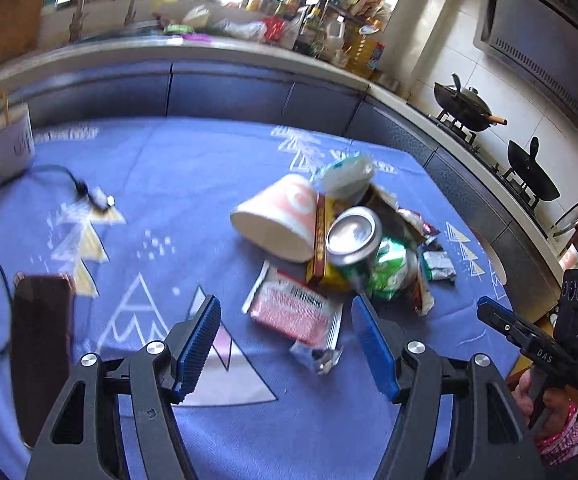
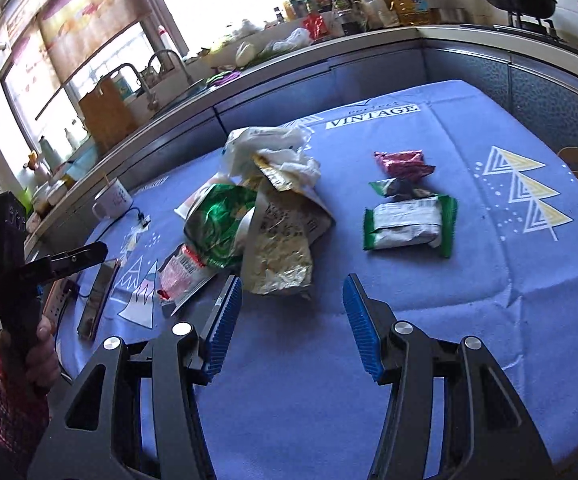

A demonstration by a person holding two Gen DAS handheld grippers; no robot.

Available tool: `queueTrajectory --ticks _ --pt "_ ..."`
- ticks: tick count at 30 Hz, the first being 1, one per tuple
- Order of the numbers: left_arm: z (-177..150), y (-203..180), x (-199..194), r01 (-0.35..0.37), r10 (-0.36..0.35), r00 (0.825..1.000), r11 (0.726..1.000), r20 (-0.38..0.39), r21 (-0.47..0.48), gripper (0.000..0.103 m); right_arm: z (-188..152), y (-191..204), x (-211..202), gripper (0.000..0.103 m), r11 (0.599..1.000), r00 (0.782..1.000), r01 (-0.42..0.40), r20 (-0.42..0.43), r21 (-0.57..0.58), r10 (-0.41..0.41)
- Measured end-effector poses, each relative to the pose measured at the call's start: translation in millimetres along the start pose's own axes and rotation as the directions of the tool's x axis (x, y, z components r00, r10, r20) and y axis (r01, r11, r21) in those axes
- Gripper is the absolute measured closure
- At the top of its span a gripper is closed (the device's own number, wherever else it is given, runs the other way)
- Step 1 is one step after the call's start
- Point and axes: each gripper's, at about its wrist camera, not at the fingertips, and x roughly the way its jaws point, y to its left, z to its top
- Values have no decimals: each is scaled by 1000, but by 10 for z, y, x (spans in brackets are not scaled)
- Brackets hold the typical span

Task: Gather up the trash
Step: 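Grasp the red-white wrapper with the left tool while the right tool grasps the noodle bag, then lift the wrapper and noodle bag and carry them toward the wastebasket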

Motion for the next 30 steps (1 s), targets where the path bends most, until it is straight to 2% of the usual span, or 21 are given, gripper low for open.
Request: queueTrajectory --ticks 4,7,9,10,13,14,16,17,18,19,20,30 --pt "-88 149 334 75 -82 993 993 -81 -87 33 13 148 189 43 997 999 26 -26 -66 -28" --pt "-90 213 619 133 -152 980 980 -129 -146 31 44 208 367 40 993 997 59 -46 -107 -64" --pt "-80 182 729 139 -158 978 980 -136 -145 27 78 221 465 39 991 996 72 -49 -114 -78" --pt "-67 137 728 138 -153 982 982 -114 -127 21 100 225 508 39 989 995 80 -49 -122 -86" --pt "-57 28 790 119 -132 984 987 -116 -109 21 138 224 648 37 984 992 102 -56 -145 -111" --pt "-66 -29 790 105 -115 987 990 -110 -91 23 137 206 689 37 982 991 113 -59 -152 -124" --pt "-78 -115 811 58 -64 992 997 -109 -57 43 130 152 748 37 982 988 124 -68 -145 -135" --pt "-94 -173 822 29 -32 993 999 -112 -28 66 119 116 771 41 983 988 123 -76 -138 -134" --pt "-107 -199 833 -1 0 994 1000 -112 -9 71 103 84 783 48 983 987 122 -85 -136 -134" --pt "-114 -205 835 -16 16 994 1000 -110 1 97 83 66 771 53 983 988 119 -81 -138 -131" --pt "-128 -197 857 -3 2 991 1000 -135 -10 102 75 44 736 58 984 990 111 -77 -136 -122" --pt "-171 -76 414 49 -55 995 997 -86 -64 103 -177 -9 157 60 985 997 73 2 -158 -74"
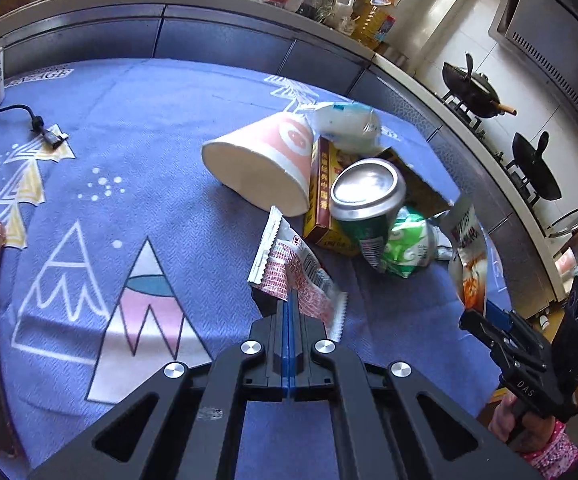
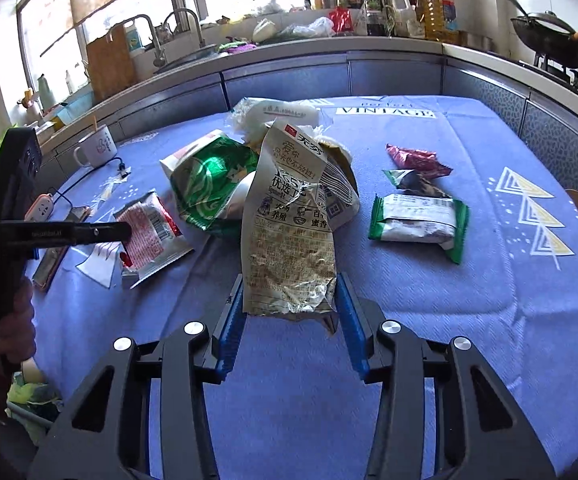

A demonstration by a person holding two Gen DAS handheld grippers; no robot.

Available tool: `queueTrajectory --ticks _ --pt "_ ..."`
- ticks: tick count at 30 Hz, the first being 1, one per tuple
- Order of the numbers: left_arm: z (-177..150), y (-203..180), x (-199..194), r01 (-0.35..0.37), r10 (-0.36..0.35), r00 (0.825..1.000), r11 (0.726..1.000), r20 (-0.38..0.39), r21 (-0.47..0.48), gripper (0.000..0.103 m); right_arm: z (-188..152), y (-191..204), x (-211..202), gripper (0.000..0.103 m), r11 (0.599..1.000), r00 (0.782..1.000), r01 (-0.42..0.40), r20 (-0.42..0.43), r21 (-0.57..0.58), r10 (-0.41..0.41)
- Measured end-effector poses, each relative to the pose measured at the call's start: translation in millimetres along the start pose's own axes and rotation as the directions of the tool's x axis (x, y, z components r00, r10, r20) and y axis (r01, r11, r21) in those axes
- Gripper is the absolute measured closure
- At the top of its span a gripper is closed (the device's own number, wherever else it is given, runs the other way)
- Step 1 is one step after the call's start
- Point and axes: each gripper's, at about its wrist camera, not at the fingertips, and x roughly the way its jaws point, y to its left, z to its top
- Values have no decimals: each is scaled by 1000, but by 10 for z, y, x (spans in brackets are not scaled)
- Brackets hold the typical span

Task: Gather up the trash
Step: 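Lift the wrapper and noodle bag and carry them toward the wastebasket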

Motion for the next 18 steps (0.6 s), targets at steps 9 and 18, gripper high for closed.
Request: queueTrajectory --ticks 9,18 --pt "106 -220 -568 46 -50 994 998 101 46 103 -9 140 -308 60 989 987 -143 71 -28 145" --pt "377 -916 -566 109 -133 984 974 116 196 103 -3 -362 -411 60 988 990 -99 112 118 86"
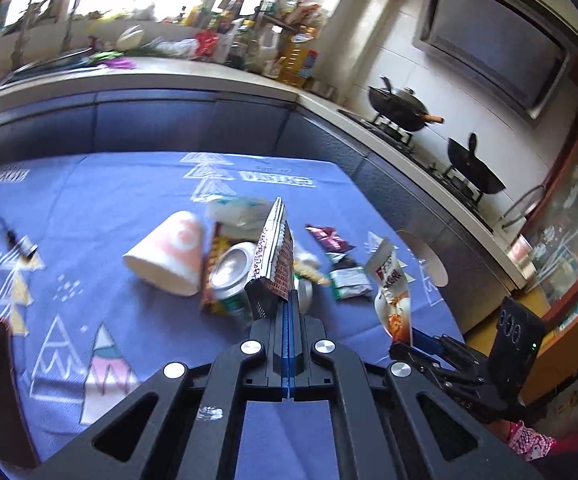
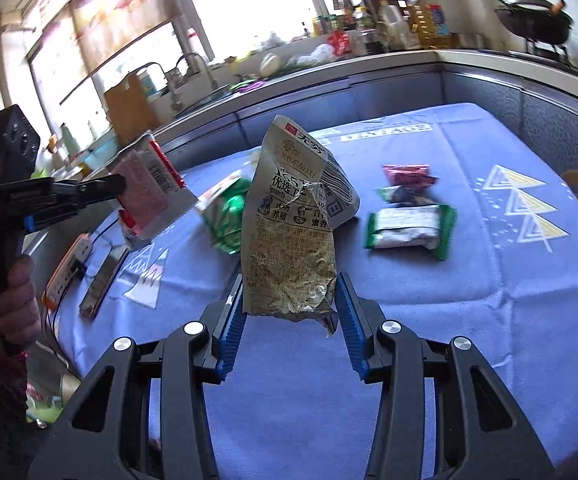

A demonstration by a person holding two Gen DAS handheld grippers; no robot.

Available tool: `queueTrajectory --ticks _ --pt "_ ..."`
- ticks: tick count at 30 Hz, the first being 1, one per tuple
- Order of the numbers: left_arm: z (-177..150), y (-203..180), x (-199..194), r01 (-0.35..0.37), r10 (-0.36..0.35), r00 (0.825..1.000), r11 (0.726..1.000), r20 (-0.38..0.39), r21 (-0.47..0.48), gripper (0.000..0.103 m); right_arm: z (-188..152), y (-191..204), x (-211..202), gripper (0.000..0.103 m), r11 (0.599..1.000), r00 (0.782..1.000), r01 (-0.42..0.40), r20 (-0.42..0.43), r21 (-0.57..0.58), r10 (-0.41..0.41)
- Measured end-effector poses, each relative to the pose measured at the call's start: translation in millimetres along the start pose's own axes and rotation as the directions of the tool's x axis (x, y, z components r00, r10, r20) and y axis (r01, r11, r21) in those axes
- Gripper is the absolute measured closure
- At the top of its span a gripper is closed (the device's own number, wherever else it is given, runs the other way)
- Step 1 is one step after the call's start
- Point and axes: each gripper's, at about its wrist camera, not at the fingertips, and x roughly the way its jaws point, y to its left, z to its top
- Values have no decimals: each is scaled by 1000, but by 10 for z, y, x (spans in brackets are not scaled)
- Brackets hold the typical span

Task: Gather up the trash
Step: 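Lift the wrapper and noodle bag and carry them toward the wastebasket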

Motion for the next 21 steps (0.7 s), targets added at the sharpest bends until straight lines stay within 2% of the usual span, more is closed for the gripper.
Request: queueTrajectory --ticks 9,14,21 --pt "304 -897 748 122 -108 990 978 -90 168 103 16 -708 -323 60 986 991 117 54 121 -125" --pt "488 -1474 1235 206 -174 974 949 -147 240 103 38 -1151 -503 60 965 978 169 85 198 -189" --pt "771 -2333 2027 302 -237 944 897 -228 322 103 213 -2025 -789 60 912 945 235 140 336 -296"
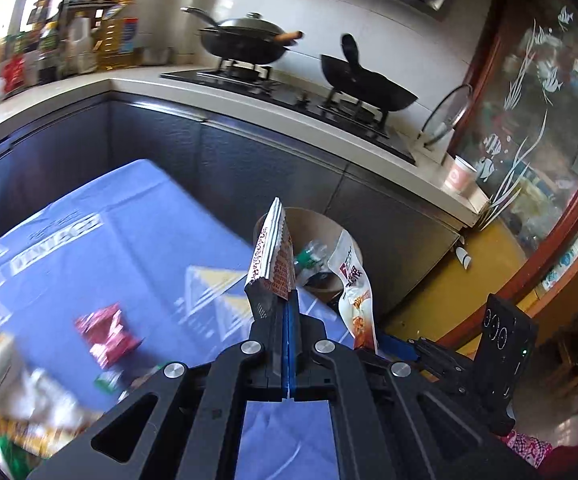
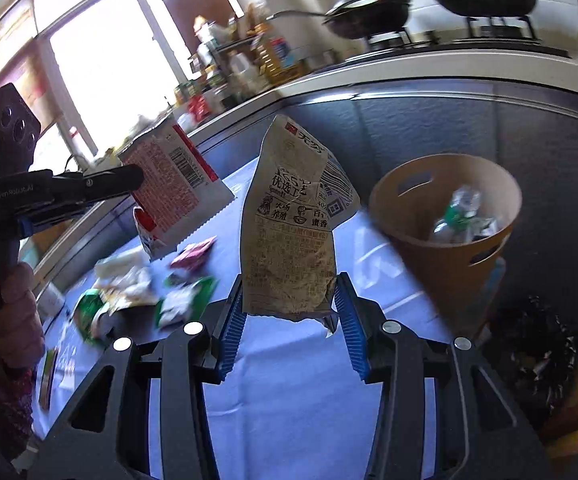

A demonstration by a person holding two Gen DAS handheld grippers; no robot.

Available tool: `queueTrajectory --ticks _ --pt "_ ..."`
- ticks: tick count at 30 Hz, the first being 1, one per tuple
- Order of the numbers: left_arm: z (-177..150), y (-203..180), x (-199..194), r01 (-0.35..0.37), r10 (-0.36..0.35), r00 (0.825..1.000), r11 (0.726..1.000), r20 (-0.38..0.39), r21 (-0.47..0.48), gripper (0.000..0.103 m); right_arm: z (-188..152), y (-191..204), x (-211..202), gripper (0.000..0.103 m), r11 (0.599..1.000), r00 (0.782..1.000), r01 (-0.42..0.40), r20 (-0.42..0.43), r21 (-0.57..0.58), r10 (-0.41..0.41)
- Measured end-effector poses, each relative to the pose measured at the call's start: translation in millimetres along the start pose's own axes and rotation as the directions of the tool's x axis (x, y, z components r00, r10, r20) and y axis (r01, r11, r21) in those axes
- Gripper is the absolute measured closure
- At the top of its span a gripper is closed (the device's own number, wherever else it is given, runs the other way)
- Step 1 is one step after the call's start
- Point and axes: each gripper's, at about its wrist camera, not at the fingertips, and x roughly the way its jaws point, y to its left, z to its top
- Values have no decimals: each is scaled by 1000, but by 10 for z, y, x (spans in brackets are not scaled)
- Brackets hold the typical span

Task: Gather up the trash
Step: 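Lift the wrapper and noodle bag and carry them toward the wastebasket, then open both tools over the wastebasket to drop wrapper and bag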

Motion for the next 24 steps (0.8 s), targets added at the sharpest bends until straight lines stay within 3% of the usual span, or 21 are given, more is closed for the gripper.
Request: queueTrajectory --ticks 8,20,21,22,23,24 --pt "607 -285 1019 34 -30 998 998 -63 62 103 483 -799 255 60 991 997 74 29 109 -78" --pt "739 -315 2066 19 -14 987 999 -158 33 103 703 -1222 749 59 987 992 126 -22 96 -124" --pt "726 -316 2145 6 0 988 999 -156 39 103 694 -1233 806 51 988 992 124 -31 91 -122" --pt "699 -320 2234 -9 18 987 999 -159 52 101 693 -1253 881 44 988 990 128 -66 88 -122" --pt "660 -326 2314 -31 43 984 997 -173 68 85 694 -1284 954 36 987 987 131 -107 97 -121" --pt "604 -320 2427 -82 99 973 993 -210 87 73 695 -1319 977 36 984 985 141 -119 111 -128"
